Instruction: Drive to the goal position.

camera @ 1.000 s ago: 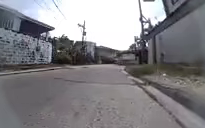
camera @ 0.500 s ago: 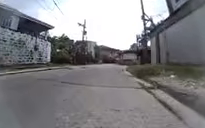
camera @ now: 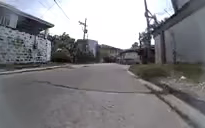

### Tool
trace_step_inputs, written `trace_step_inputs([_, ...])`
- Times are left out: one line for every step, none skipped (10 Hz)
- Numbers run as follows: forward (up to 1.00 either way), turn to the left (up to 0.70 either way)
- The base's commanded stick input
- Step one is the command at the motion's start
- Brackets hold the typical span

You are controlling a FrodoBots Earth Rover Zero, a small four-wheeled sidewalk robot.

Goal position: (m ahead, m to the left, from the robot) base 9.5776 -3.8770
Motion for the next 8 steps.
trace_step_inputs([0.85, 0.00])
trace_step_inputs([0.85, 0.00])
trace_step_inputs([0.85, 0.00])
trace_step_inputs([1.00, 0.00])
trace_step_inputs([1.00, 0.00])
trace_step_inputs([1.00, 0.00])
trace_step_inputs([1.00, 0.00])
trace_step_inputs([1.00, 0.00])
